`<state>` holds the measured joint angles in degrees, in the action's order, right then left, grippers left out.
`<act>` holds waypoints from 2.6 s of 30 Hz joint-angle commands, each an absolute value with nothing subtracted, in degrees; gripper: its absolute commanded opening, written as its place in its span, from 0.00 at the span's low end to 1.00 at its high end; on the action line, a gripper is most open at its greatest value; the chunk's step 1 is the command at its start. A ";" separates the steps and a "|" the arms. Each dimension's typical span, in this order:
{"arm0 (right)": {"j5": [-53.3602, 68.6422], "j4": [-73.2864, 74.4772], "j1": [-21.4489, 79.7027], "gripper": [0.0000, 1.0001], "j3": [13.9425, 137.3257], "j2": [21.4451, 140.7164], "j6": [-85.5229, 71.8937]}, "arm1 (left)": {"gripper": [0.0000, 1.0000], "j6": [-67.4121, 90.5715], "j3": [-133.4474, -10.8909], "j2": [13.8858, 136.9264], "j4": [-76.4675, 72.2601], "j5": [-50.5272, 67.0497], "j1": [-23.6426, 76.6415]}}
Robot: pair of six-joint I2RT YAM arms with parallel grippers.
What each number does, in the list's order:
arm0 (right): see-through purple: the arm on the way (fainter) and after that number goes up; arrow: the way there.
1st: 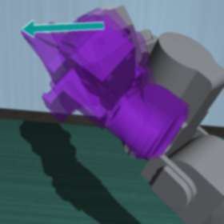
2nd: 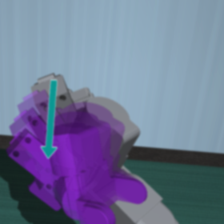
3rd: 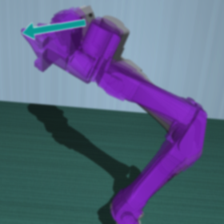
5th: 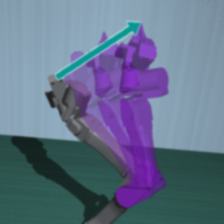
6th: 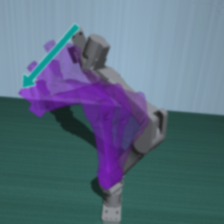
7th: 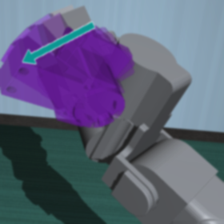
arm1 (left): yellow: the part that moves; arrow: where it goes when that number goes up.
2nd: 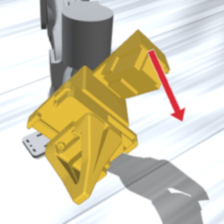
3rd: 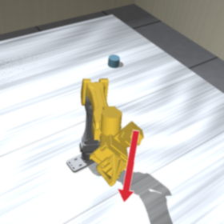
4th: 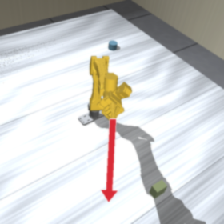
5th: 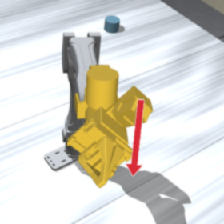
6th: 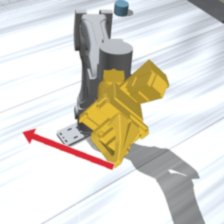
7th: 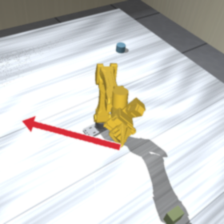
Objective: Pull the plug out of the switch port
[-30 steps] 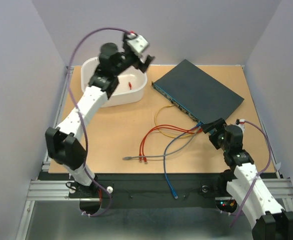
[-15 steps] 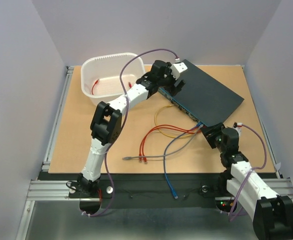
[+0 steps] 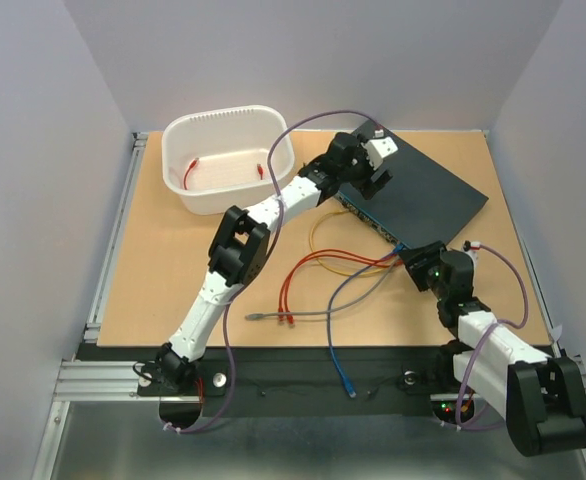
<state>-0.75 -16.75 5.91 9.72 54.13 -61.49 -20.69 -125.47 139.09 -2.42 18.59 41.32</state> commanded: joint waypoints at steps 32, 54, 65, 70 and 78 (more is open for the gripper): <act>-8.53 -32.77 3.60 0.42 5.71 63.36 -70.31 | 0.97 -16.70 -127.62 144.14 -4.66 16.96 42.63; -11.17 -53.86 3.34 0.36 0.62 76.46 -76.38 | 0.96 -16.08 -127.18 142.91 -5.54 17.49 43.24; -13.35 -67.49 3.34 0.34 -1.23 87.71 -76.56 | 0.96 -16.26 -127.27 142.91 -5.63 17.32 43.51; -14.41 -71.01 3.34 0.33 -0.88 89.47 -72.78 | 0.95 -16.17 -127.35 142.82 -5.54 17.58 43.59; -15.03 -72.68 3.25 0.30 -0.70 90.43 -68.82 | 0.95 -16.43 -127.53 142.73 -5.27 17.84 43.77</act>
